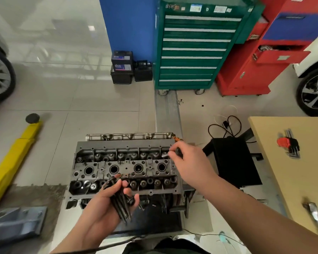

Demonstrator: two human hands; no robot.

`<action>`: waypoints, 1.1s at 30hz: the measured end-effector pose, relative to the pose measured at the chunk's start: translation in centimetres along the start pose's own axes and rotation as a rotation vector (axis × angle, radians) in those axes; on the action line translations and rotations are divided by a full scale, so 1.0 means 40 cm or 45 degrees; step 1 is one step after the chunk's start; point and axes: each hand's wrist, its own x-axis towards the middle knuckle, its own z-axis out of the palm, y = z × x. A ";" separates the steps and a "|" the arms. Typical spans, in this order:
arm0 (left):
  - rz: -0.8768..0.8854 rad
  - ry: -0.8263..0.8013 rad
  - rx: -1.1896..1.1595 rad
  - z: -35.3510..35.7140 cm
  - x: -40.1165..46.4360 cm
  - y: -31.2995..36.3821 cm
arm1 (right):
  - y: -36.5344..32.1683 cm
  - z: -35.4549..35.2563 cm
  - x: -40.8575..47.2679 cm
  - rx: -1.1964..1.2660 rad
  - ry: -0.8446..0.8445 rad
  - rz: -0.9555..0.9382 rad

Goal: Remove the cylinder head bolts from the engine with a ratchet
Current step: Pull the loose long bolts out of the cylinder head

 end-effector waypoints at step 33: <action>0.116 0.002 -0.084 -0.035 -0.028 0.059 | -0.023 0.206 0.189 -0.794 -0.349 -0.313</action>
